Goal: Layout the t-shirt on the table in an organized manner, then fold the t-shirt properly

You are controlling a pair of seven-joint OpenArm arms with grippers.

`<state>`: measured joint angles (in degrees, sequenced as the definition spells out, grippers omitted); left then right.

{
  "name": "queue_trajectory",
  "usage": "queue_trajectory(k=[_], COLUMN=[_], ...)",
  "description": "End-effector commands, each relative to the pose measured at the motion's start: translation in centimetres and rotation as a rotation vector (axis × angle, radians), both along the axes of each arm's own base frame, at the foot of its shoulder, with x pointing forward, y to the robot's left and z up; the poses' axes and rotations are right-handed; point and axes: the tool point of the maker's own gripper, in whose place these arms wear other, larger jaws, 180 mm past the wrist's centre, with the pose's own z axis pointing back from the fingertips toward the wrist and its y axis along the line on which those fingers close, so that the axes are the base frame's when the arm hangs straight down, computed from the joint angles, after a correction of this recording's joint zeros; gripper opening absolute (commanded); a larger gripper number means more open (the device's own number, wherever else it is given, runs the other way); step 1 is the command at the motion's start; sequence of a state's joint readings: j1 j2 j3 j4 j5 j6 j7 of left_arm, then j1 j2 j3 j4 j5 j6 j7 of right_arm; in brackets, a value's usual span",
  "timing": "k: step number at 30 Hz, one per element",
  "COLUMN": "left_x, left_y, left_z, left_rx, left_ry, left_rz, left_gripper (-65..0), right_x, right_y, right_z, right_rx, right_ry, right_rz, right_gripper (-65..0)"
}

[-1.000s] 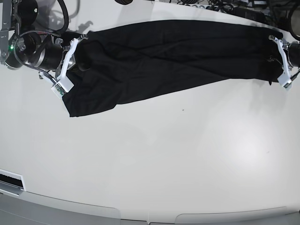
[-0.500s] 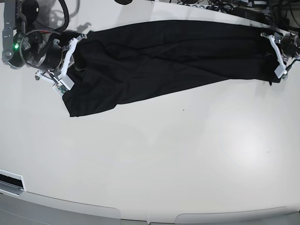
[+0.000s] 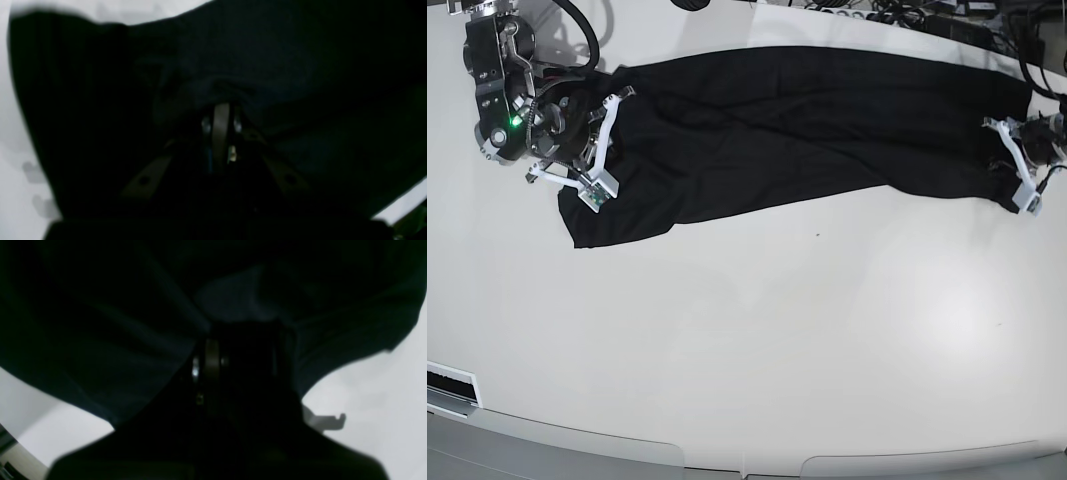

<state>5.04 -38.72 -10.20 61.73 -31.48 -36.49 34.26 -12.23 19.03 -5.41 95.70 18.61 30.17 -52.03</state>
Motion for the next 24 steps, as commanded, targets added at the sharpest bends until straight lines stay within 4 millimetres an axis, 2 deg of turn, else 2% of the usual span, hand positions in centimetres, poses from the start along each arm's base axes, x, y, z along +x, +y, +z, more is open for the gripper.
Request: queue_trajectory(k=[1,3,5,11,16,20,24], left_x=[-0.3,-0.6,-0.5,1.5,2.1,1.7,2.8], left_y=[0.7,0.9,1.2,2.9,2.3,1.7,2.0], left_z=[-0.4,-0.7,-0.2,1.9,1.6,1.0,3.1], left_rx=[0.039,0.044,0.031,0.017,0.037,0.044,0.029], left_ry=[0.034,0.066,0.07,-0.033,-0.078,-0.055,-0.037], left_rz=[-0.001,0.027,0.056,0.124,0.094,0.066,0.064], left_gripper=[-65.0,-65.0,-65.0,-65.0,-65.0,-65.0,-65.0], right_x=[1.4,1.7,1.7,1.7,3.6,4.8,5.4], right_y=[-0.1,0.0,0.1,0.1,-0.4,-0.8,-0.7], right_z=[1.0,1.3,1.3,1.3,2.2,2.7,3.2], right_rx=[0.007,0.011,0.013,0.014,0.011,0.006,0.009], right_ry=[-0.046,-0.055,-0.056,-0.056,-0.098,-0.121,-0.138], right_rz=[0.0,0.01,0.016,0.013,-0.043,-0.096,-0.079], right_gripper=[-65.0,-65.0,-65.0,-65.0,-65.0,-65.0,-65.0])
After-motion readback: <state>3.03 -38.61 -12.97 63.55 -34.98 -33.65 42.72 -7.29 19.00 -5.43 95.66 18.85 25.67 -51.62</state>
